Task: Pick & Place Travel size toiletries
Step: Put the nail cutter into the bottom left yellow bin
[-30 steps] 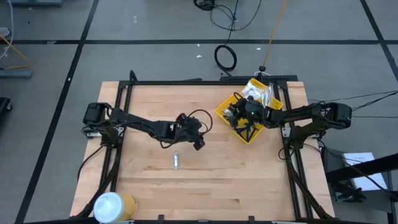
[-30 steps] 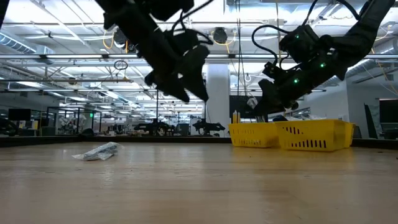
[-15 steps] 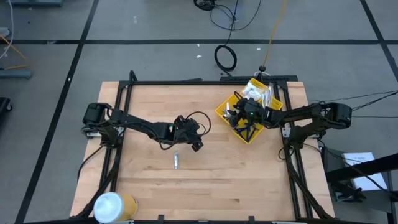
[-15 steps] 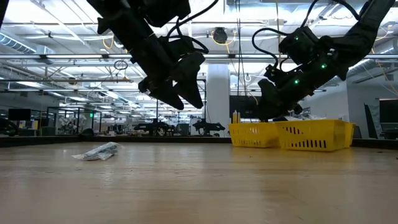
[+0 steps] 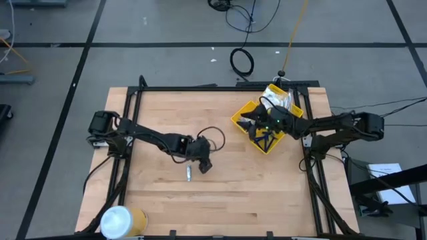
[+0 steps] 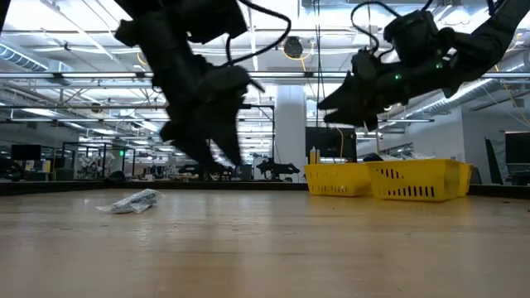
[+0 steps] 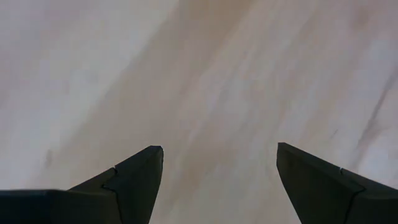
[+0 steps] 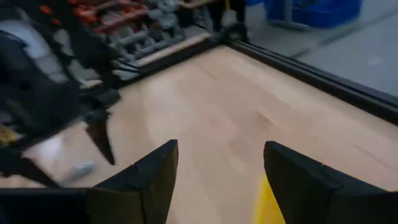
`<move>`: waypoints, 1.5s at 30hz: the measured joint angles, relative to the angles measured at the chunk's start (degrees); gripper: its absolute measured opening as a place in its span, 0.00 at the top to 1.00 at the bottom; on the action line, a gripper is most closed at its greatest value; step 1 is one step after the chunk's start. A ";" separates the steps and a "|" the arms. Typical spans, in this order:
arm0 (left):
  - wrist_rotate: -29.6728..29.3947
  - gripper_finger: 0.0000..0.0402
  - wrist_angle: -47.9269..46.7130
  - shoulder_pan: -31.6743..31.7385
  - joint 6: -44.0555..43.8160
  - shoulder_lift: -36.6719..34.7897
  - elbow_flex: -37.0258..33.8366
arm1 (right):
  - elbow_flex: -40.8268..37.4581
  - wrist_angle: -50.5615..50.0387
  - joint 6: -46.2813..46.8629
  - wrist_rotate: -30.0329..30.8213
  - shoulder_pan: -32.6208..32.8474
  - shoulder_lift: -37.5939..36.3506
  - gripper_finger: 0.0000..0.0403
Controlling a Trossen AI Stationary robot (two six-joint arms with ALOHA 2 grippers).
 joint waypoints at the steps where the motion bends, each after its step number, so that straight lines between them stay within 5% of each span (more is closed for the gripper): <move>1: 0.12 0.23 -2.39 -0.70 -2.49 0.00 0.00 | 0.00 0.62 -0.38 -0.28 0.66 -0.21 0.45; 6: 0.39 0.23 -14.98 -3.63 -18.71 0.00 0.00 | 0.00 0.67 -2.50 2.94 3.05 -0.63 0.47; 11: 2.91 0.23 -17.79 -6.79 -31.21 0.00 0.00 | 0.00 0.67 -3.66 5.44 3.64 -0.63 0.47; 28: 1.44 0.23 -19.13 -13.37 -52.68 7.98 0.68 | -0.29 0.34 -3.32 5.17 3.64 -0.61 0.47; 34: 7.13 0.24 -21.54 -14.84 -53.55 8.23 3.54 | -1.82 0.80 -3.01 5.20 3.65 -0.58 0.47; 39: 10.62 0.36 -22.65 -15.56 -53.15 8.45 3.87 | -2.24 1.17 -3.00 5.19 3.65 -0.58 0.47; 45: 5.91 0.58 -23.49 -15.16 -53.78 8.48 3.76 | -2.27 1.61 -2.34 5.09 3.65 -0.58 0.47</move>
